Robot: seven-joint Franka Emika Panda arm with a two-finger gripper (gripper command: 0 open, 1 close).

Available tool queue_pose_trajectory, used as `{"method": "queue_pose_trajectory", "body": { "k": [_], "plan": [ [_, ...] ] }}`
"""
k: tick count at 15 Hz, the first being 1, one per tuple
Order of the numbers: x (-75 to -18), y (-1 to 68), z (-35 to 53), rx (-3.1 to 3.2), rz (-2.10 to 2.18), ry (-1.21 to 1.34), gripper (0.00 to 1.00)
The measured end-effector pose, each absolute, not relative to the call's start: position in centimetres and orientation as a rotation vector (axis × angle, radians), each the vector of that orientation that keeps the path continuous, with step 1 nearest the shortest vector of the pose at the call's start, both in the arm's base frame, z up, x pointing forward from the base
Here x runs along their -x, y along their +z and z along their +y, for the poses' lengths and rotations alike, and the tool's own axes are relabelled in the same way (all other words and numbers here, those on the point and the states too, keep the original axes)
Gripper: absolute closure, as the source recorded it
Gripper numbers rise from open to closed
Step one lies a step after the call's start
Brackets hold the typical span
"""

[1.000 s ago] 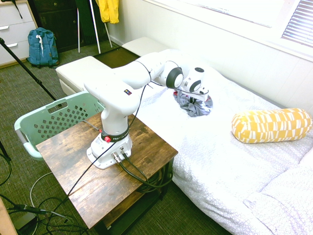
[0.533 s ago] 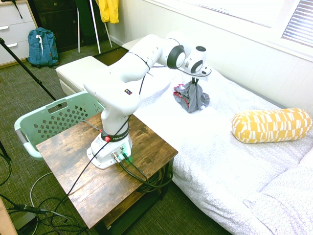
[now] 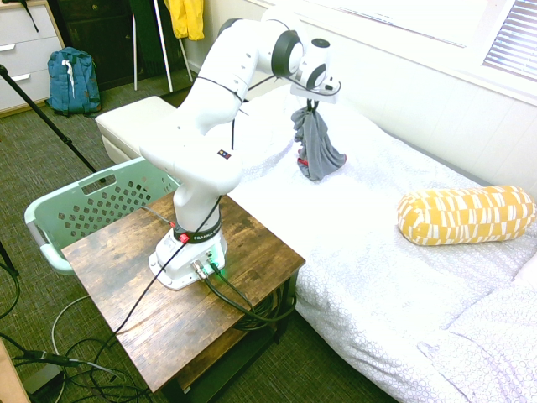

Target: Put my clothes in the laundry bag

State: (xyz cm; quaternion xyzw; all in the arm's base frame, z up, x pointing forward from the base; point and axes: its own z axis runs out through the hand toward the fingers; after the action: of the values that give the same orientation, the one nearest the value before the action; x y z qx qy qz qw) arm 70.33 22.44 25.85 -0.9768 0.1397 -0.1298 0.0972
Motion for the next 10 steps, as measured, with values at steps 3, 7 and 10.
{"method": "queue_pose_trajectory", "body": {
  "k": [3, 7, 10],
  "plan": [
    [-64.9, 29.4, 28.5, 2.91, 0.275, -0.37, 1.0],
    [-54.4, 33.0, 36.1, 2.983, 0.156, -0.37, 1.0],
    [-44.1, 35.0, 40.6, 3.041, 0.117, -0.369, 1.0]
  ]
}}
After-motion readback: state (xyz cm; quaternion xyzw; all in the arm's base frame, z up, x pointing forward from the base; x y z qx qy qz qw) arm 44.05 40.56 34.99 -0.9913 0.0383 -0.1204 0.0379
